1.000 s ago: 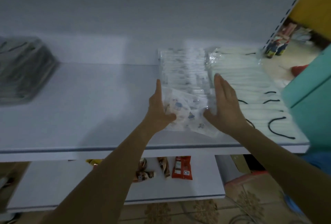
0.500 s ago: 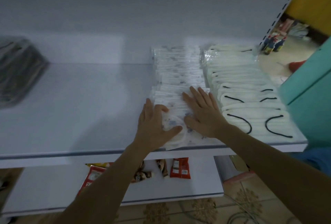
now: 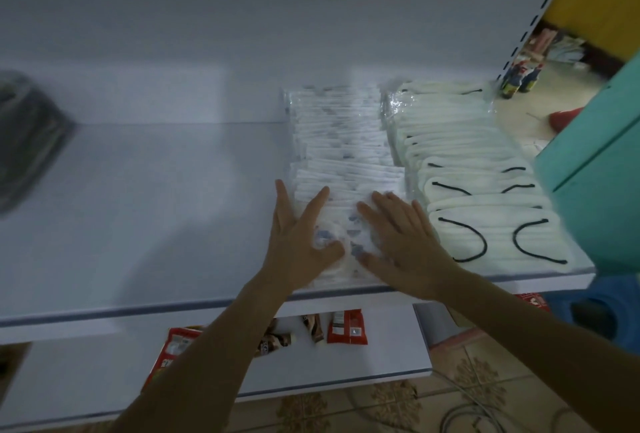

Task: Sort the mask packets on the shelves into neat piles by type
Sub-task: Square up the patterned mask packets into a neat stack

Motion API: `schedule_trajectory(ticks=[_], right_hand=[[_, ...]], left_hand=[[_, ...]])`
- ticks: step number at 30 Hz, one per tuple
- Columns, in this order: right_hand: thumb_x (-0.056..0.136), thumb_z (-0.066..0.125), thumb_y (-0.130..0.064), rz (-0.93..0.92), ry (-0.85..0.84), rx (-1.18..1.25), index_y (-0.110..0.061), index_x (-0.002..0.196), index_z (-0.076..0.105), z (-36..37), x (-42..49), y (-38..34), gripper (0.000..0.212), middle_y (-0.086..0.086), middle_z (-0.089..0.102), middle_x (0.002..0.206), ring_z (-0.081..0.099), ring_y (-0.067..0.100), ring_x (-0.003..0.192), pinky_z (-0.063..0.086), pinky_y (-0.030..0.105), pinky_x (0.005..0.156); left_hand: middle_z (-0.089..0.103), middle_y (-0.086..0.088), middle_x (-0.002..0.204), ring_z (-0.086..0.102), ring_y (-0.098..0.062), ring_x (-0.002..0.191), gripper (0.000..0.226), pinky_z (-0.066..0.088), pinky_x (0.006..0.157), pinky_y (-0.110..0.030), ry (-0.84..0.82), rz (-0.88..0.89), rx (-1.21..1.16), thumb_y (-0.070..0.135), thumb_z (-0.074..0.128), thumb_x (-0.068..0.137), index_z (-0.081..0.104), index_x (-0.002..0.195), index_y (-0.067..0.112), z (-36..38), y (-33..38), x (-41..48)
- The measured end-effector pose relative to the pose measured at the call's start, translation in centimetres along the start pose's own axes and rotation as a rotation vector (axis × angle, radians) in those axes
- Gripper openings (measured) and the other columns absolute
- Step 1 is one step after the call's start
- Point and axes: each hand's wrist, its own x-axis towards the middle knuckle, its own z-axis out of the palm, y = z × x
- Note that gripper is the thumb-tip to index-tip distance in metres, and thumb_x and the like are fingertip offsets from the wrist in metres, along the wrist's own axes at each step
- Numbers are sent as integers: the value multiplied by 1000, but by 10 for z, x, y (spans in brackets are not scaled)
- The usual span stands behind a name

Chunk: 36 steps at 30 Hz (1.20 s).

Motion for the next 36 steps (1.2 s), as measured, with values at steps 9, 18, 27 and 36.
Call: schedule_trajectory(ticks=[9, 18, 27, 36], right_hand=[[97, 43, -17, 244, -102, 268, -17, 142, 35, -43, 115, 31, 45, 10, 37, 147, 39, 27, 132, 29, 33, 110], [88, 56, 1, 16, -29, 248, 1, 111, 66, -34, 112, 33, 26, 23, 64, 109, 58, 31, 107, 39, 26, 94], [87, 60, -20, 147, -224, 177, -14, 128, 51, -47, 124, 26, 43, 5, 55, 123, 53, 19, 105, 40, 31, 94], [87, 59, -10, 226, -341, 350, -16, 128, 48, -56, 131, 27, 43, 6, 48, 117, 50, 18, 100, 43, 22, 71]], left_hand=[[-29, 7, 145, -26, -10, 135, 79, -5, 111, -30, 100, 60, 149, 72, 28, 68, 2, 137, 44, 9, -5, -6], [38, -20, 145, 20, -36, 137, 63, 12, 112, -52, 339, 232, 477, 55, 34, 88, 54, 128, 11, 26, -10, -8], [38, -24, 143, 40, -39, 130, 69, 25, 103, -52, 288, 260, 606, 48, 34, 85, 38, 136, 1, 26, -4, -5], [35, -16, 148, 35, -40, 133, 61, 26, 104, -54, 289, 293, 594, 45, 33, 86, 31, 142, 19, 27, -5, -6]])
